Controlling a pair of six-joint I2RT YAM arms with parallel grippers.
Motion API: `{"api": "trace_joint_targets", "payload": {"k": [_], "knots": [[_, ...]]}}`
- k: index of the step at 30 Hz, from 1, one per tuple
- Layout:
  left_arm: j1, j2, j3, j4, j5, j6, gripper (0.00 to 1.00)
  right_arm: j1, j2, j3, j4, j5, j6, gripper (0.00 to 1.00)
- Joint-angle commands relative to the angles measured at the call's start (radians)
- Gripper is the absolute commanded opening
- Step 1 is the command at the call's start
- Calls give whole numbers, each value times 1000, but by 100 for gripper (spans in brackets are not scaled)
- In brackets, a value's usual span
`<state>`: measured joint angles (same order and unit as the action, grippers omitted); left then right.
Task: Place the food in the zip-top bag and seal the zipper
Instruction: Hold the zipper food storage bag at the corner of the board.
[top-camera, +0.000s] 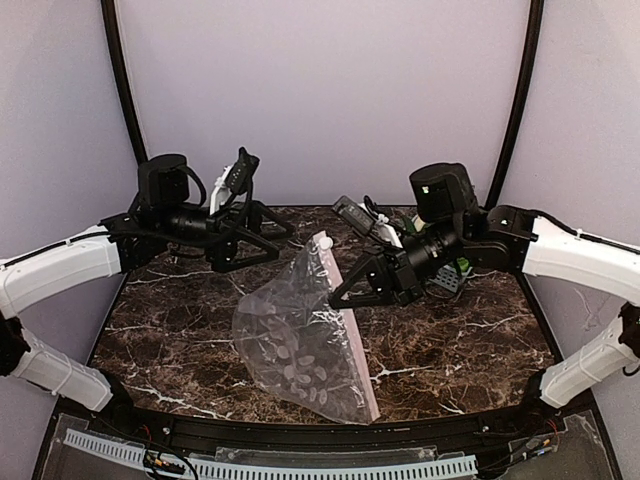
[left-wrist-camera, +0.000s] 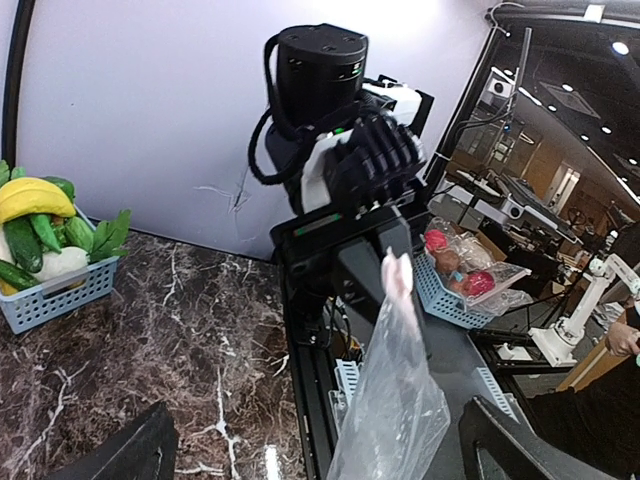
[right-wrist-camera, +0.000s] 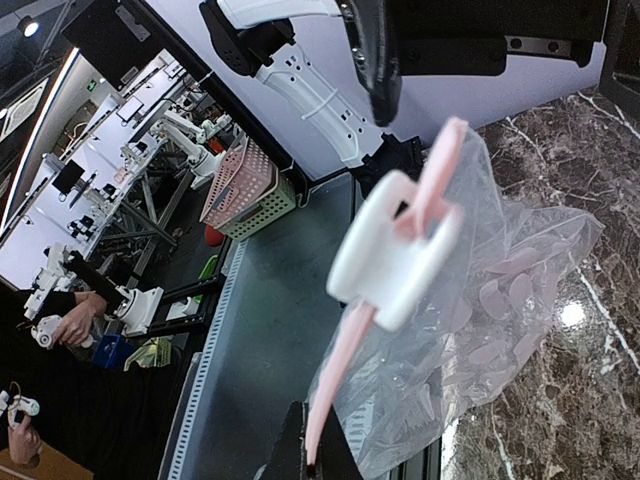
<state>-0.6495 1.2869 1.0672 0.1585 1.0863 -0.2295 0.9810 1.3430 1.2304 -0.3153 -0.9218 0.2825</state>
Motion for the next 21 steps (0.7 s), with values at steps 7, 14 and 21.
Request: {"api": "trace_joint_targets", "payload": {"k": [7,14,21], "knots": [[-91,53,-19,197,103,-176,71,8,73,-4,61,-64,19,0],[-97,64,-17,199,107,-184,43,7,87,-17,56,-48,24,0],[-97,67,-14,187,105,-178,20,8,89,-21,51,-41,27,0]]}}
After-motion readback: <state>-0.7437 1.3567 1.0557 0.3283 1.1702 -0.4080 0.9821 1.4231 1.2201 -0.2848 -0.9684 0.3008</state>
